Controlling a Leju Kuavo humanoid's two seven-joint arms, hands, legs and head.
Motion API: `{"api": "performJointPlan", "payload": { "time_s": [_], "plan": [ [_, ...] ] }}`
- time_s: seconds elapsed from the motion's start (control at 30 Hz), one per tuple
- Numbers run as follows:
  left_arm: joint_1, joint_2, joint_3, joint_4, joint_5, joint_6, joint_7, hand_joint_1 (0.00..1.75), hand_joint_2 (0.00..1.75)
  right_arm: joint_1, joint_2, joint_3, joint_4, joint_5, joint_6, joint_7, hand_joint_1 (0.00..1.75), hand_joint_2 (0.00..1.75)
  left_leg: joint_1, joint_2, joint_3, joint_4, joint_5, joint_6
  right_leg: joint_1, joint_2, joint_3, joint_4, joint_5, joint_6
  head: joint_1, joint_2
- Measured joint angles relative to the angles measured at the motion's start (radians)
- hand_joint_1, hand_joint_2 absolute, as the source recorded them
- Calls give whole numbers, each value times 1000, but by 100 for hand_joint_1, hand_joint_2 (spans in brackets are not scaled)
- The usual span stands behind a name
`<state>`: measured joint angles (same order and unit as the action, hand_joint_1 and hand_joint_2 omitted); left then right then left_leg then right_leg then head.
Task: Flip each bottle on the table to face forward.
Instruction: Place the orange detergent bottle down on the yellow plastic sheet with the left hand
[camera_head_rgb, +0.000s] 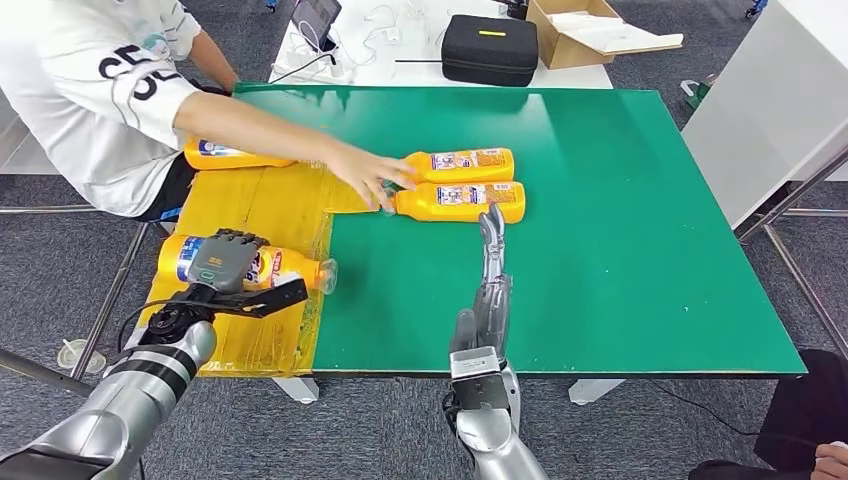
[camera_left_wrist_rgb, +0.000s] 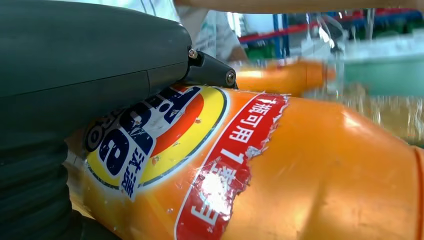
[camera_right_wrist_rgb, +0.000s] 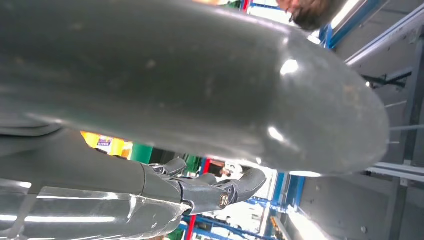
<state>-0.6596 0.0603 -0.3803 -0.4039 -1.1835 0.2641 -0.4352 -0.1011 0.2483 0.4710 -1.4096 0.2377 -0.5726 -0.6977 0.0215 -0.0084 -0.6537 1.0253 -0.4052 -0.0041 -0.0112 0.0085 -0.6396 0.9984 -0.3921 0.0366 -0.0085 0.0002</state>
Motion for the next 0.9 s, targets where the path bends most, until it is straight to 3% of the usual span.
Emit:
{"api": "performJointPlan", "payload": {
  "time_s": [0.27, 0.33, 0.4, 0.47, 0.53, 0.6, 0.9],
  "plan": [
    [0, 16, -12, 27, 50, -74, -44, 175, 175, 0, 1, 3, 9, 0, 21, 0, 0, 0, 0, 0, 0, 0, 0, 0, 0, 0, 1, 0, 0, 0, 0, 0],
    [-2, 18, -10, 29, 75, -112, -54, 130, 175, -1, 1, 4, 13, 0, 27, 0, 0, 0, 0, -1, 0, 0, 0, 0, 0, 0, 1, 0, 0, 0, 0, 0],
    [-3, 20, -4, 30, 106, -158, -68, 63, 175, -3, 1, 6, 19, 0, 37, 0, 0, 0, 0, -1, 0, 0, 0, 0, 0, 0, 1, 0, 0, 0, 0, 0],
    [-3, 22, 8, 31, 139, -199, -87, 21, 175, -5, 2, 8, 27, 2, 47, 0, 0, 0, 0, -1, 0, 0, 0, 0, 0, 0, 1, 0, 0, 0, 0, 0],
    [0, 23, 20, 31, 166, -231, -108, 0, 87, -8, 4, 9, 35, 3, 56, 0, 0, 0, 0, -1, 0, 0, 0, 0, 0, 0, 2, 0, 0, 0, 0, 0],
    [4, 24, 33, 31, 190, -259, -128, 0, 0, -11, 6, 11, 45, 4, 64, 0, 0, 0, 0, -1, 1, 0, 0, 0, 0, 0, 2, 0, 0, 0, 0, 0],
    [14, 24, 56, 31, 236, -331, -163, 0, 0, -25, 11, 16, 83, 6, 89, 4, 0, 0, 0, -4, 5, 0, 0, 0, 0, -3, 8, 0, -1, 0, 0, 0]
  ]
}}
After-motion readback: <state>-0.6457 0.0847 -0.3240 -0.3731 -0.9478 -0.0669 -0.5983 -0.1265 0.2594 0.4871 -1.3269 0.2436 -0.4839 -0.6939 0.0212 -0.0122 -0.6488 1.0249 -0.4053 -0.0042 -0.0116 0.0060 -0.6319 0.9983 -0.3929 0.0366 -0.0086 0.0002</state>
